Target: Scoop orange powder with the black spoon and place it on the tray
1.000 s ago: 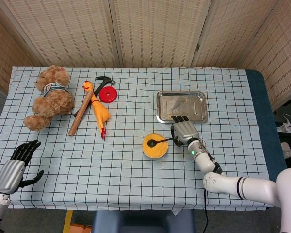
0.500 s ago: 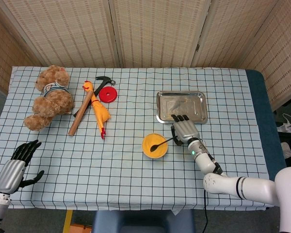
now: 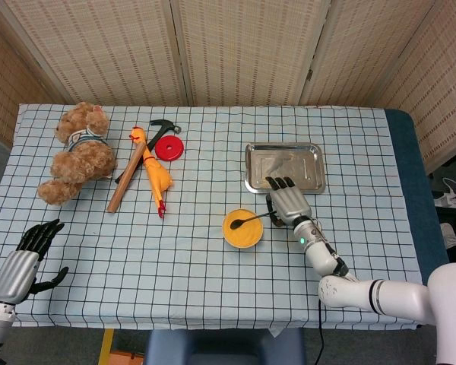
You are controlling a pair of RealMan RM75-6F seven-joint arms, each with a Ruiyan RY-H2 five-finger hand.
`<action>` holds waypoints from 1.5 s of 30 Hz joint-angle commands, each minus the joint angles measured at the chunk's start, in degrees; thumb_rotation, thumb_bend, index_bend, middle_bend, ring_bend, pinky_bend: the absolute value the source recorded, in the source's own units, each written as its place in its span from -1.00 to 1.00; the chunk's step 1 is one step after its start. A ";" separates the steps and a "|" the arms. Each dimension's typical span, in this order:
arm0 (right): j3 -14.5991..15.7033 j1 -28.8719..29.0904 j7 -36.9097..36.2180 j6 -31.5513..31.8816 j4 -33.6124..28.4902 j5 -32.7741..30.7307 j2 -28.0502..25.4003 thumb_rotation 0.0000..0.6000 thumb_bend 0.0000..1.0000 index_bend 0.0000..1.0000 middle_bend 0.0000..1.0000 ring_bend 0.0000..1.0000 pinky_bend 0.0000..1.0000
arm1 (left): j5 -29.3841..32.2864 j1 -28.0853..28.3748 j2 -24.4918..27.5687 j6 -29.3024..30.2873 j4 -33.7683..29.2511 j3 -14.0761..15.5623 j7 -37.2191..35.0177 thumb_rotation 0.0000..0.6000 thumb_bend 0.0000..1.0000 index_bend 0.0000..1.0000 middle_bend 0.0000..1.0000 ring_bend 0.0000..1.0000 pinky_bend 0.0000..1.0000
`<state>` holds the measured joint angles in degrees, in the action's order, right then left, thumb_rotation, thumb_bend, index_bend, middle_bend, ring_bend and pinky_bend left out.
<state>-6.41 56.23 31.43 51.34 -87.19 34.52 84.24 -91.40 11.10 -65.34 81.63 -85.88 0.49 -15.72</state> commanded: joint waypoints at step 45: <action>0.43 -9.43 2.96 7.13 1.49 21.14 3.34 1.00 0.19 0.91 -0.65 -1.00 -1.00 | -0.50 0.17 0.03 -0.04 -0.32 0.30 0.08 1.00 -0.30 -1.00 -1.00 -1.00 -0.90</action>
<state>-5.63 47.01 34.16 57.86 -85.79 55.22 87.46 -91.90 11.27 -65.31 81.59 -86.20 0.79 -15.64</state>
